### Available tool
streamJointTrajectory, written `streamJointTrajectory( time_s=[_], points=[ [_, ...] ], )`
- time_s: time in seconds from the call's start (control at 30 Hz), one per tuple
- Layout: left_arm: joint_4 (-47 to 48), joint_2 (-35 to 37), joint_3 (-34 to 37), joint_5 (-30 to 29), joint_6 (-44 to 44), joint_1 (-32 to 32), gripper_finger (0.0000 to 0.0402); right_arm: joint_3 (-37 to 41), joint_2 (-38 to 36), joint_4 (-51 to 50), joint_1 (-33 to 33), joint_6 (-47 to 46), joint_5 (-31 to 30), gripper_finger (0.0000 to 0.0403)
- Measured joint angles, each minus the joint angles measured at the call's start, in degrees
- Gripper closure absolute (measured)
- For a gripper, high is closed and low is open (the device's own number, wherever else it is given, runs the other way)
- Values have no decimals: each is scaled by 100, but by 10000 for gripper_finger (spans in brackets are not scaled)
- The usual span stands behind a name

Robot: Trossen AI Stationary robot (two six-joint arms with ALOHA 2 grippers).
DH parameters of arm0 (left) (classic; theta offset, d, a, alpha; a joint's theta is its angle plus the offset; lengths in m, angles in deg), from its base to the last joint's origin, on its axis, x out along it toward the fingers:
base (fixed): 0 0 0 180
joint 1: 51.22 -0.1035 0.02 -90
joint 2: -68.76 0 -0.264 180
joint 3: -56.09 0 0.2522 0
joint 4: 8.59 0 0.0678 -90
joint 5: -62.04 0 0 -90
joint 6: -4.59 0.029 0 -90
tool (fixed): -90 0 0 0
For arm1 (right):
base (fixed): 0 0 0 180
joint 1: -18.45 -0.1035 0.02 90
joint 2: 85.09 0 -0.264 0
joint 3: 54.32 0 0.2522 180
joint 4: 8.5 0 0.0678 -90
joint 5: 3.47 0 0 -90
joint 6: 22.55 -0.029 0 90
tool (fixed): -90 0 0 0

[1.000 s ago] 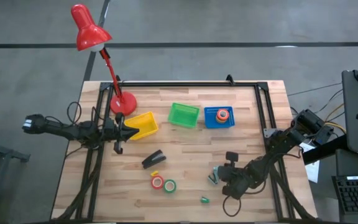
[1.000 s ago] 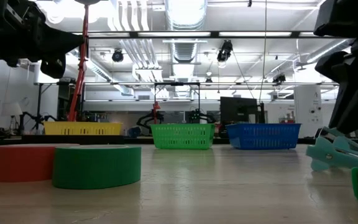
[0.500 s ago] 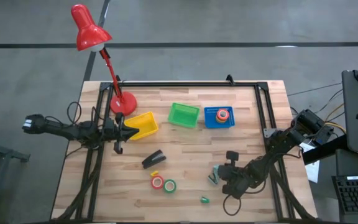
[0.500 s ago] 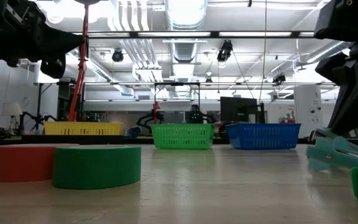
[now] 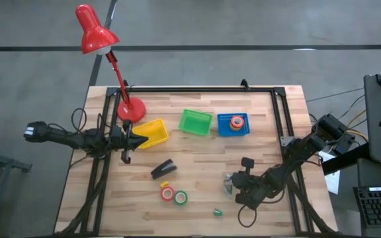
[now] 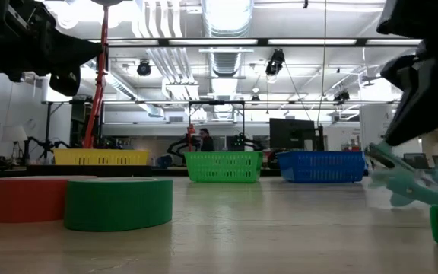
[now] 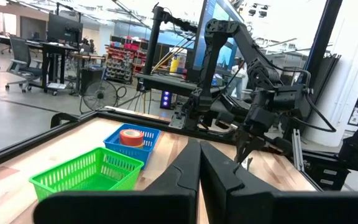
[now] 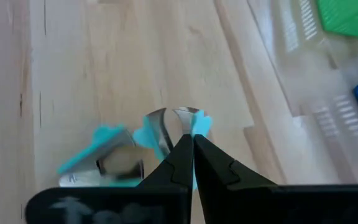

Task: Pick and place Stapler, Stapler remover, tape
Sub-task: Put the top light blue staple remover in the green basket

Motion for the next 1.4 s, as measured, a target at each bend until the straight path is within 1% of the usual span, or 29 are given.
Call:
streamJointTrajectory(
  time_s=[0.33,0.6,0.73,1.0,1.27,1.4],
  points=[
    [1,-1,0,2,0,-1,392,-91,-61,10,122,257,-22,395],
    [16,-2,0,1,-1,0,392,-94,-61,54,552,622,-147,395],
    [16,-1,1,2,0,1,392,-96,-63,153,819,903,-168,395],
    [16,-1,0,1,0,0,392,-100,-102,841,1439,1871,-164,395],
    [18,-2,0,2,0,-1,392,-102,-177,1474,2219,2823,-140,395],
    [18,-2,1,1,0,1,392,-102,-178,1783,2642,3245,14,395]
  ],
)
